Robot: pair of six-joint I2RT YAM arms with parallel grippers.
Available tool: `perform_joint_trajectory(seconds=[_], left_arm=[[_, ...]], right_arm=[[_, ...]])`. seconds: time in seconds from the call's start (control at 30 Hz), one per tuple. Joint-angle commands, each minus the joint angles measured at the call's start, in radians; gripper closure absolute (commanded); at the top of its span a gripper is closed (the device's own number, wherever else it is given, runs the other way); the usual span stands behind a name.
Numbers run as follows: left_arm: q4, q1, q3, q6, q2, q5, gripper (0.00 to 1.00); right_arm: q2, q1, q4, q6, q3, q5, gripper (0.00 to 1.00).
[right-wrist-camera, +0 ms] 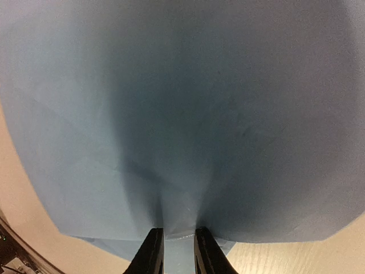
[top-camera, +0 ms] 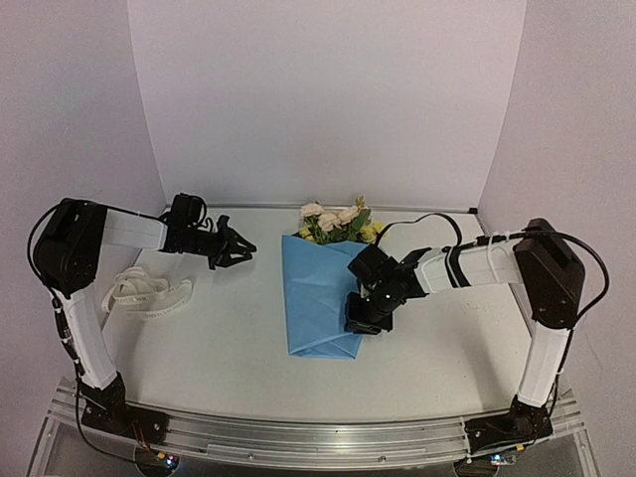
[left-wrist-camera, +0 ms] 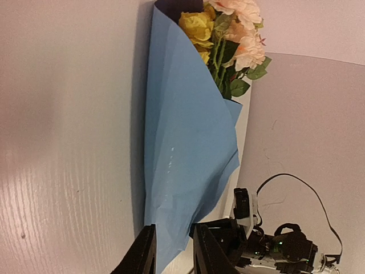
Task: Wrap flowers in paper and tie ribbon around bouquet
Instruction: Press the fold line of the folded wrapping paper, then pick up the corner of the board from the right side of the ribbon.
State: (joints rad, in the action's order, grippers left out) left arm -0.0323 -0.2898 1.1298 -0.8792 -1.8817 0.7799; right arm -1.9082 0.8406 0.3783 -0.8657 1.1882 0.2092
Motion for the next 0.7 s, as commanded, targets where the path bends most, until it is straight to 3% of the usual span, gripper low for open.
perform_joint_trajectory(seconds=[0.0,0.3,0.4,0.57,0.67], left_arm=[[0.003,-0.003,-0.12,-0.007,0.152,-0.164,0.75],[0.375,0.006,-0.292,-0.005,0.444,-0.782,0.45],[0.42,0.01,-0.314,0.007,0.453,-0.868,0.42],[0.394,0.01,-0.29,0.063,0.346,-0.872,0.41],[0.368,0.01,-0.238,0.12,0.269,-0.905,0.38]], right_arm=[[-0.014,-0.01,-0.065,0.004,-0.01,0.01,0.8],[0.151,-0.007,-0.065,0.059,-0.02,0.047,0.62],[0.206,0.002,-0.064,0.083,-0.032,0.044,0.54],[0.288,0.012,-0.031,0.134,-0.054,-0.001,0.39],[0.332,0.011,-0.026,0.172,-0.074,-0.023,0.38]])
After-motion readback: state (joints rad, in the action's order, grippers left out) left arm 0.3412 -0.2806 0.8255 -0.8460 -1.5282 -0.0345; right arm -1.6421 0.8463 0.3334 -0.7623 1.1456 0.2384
